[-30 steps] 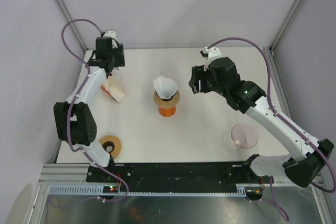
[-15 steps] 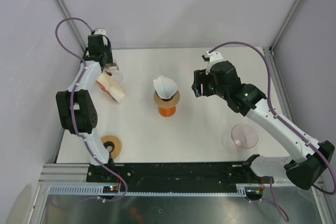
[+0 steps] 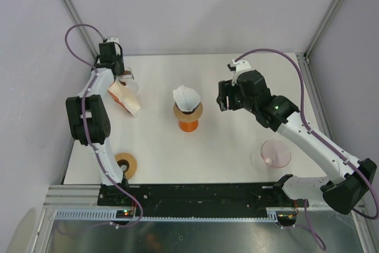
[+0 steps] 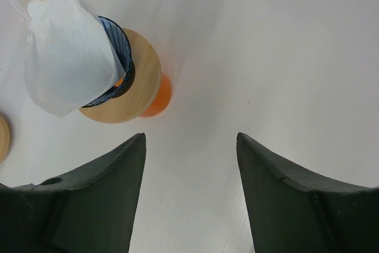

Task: Place the coffee filter in the dripper

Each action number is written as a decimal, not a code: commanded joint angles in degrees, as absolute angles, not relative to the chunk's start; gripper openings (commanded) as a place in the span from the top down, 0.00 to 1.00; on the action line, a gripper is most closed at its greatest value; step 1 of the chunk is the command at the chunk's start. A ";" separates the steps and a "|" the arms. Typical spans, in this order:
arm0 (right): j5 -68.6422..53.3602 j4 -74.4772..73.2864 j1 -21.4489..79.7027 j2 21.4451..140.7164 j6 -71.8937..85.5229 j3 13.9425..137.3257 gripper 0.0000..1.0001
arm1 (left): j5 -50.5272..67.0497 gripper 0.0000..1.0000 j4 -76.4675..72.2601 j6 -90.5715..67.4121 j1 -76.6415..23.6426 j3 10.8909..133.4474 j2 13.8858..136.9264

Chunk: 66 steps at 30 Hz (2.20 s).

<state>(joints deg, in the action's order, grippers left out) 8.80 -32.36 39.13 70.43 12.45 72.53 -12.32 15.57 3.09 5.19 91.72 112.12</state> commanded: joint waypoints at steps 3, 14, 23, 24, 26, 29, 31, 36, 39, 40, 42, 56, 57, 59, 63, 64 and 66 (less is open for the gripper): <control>10.32 -31.67 38.73 69.25 12.97 72.51 0.32 | -9.54 0.52 14.50 4.14 5.70 92.65 112.51; 9.94 -31.69 38.75 69.52 13.07 72.51 0.32 | -6.29 0.79 14.61 3.53 6.32 93.06 114.25; 10.19 -32.01 38.71 69.40 13.09 72.51 0.32 | -3.86 0.95 15.51 2.87 6.46 93.09 114.82; 10.11 -31.96 38.69 69.42 13.14 72.51 0.32 | -3.73 0.97 15.54 2.62 6.44 93.13 114.63; 10.00 -31.79 38.68 69.54 13.04 72.51 0.32 | -3.06 0.99 15.53 2.08 6.49 93.20 113.84; 9.92 -31.61 38.73 69.69 13.09 72.52 0.32 | -1.02 1.00 15.54 1.18 6.50 93.20 112.01; 9.73 -31.35 38.71 69.85 13.03 72.51 0.32 | 0.87 1.00 15.51 0.67 6.50 93.02 110.62; 8.97 -30.81 38.75 69.95 13.25 72.51 0.32 | 4.20 1.00 15.56 -1.32 6.35 92.05 107.53; 8.80 -30.69 38.76 69.84 13.33 72.51 0.32 | 5.31 1.00 15.53 -1.77 6.25 91.57 105.82; 8.75 -30.68 38.72 69.81 13.35 72.51 0.32 | 5.65 1.00 15.55 -1.81 6.20 91.53 105.43; 8.74 -30.68 38.68 69.75 13.44 72.51 0.32 | 5.92 1.00 15.53 -2.01 6.10 91.50 104.93; 8.58 -30.94 38.84 69.76 13.79 72.51 0.31 | 10.91 1.00 16.04 -3.44 3.87 88.46 100.32; 8.55 -30.90 38.89 69.77 13.84 72.51 0.31 | 10.86 1.00 16.02 -3.35 3.65 87.91 99.78; 8.53 -30.97 38.90 69.63 13.96 72.51 0.31 | 11.24 1.00 16.05 -3.23 3.42 86.38 98.62; 8.56 -31.21 39.02 69.59 14.00 72.51 0.31 | 12.61 1.00 16.00 -3.17 3.06 82.63 95.41; 8.45 -31.16 39.02 69.65 14.03 72.51 0.31 | 13.12 1.00 16.00 -3.17 2.94 81.48 94.60; 8.20 -31.02 39.09 69.71 14.16 72.51 0.31 | 13.94 1.00 16.04 -3.16 2.45 79.35 92.66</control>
<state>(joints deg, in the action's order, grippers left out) 8.51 -32.49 38.89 70.43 13.50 72.34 10.83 18.22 -2.57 3.09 81.56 99.63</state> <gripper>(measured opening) 0.686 0.089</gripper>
